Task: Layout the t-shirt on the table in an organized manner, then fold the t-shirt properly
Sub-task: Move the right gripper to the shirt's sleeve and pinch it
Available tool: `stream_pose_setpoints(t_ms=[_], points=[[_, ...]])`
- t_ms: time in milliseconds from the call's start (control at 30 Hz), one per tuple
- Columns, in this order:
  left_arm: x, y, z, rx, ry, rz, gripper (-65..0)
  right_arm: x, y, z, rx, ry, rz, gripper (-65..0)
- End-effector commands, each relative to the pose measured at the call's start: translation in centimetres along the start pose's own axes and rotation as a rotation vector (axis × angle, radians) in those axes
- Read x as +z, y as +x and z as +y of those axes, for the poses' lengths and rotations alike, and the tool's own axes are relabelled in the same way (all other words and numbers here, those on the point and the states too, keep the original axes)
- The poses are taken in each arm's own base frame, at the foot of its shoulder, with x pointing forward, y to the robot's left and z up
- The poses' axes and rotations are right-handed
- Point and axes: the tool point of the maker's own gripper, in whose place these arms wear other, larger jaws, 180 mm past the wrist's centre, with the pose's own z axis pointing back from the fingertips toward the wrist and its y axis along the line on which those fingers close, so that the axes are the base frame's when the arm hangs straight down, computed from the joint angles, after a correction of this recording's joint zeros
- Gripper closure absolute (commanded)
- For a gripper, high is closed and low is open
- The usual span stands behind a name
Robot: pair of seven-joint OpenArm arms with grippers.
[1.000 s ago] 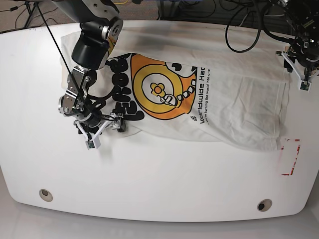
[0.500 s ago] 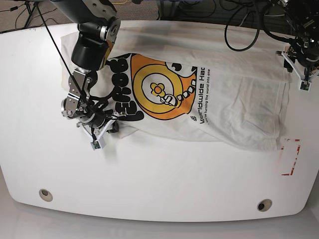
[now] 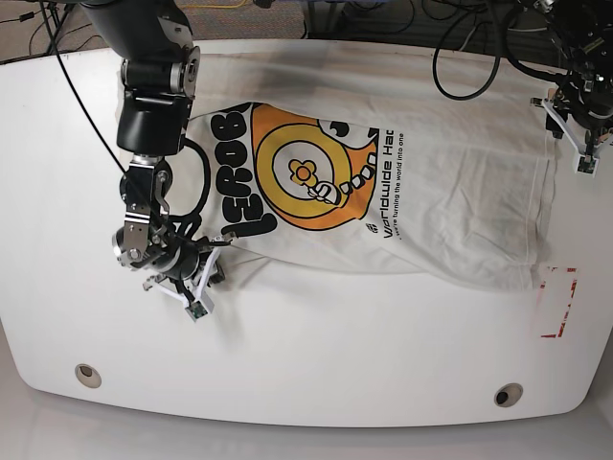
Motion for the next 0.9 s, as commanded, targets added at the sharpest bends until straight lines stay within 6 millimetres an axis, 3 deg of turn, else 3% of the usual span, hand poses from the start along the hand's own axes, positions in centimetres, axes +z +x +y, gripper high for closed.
stream_pose_setpoints(t_ms=[0,500,867], points=[[0.4,0.8,0.8,-0.010,0.023,-0.027,-30.7,1.2,3.9,-1.9,0.044,-0.040,-0.082,-6.3],[0.4,0.7,0.7,-0.010,0.020,-0.024,-30.7,2.8,11.2,-3.4,0.213,-0.086,-0.151,-6.3],[0.4,0.7,0.7,-0.010,0.020,-0.024,-30.7,3.5,15.4,-2.6,0.320,-0.091,-0.190,-6.3]])
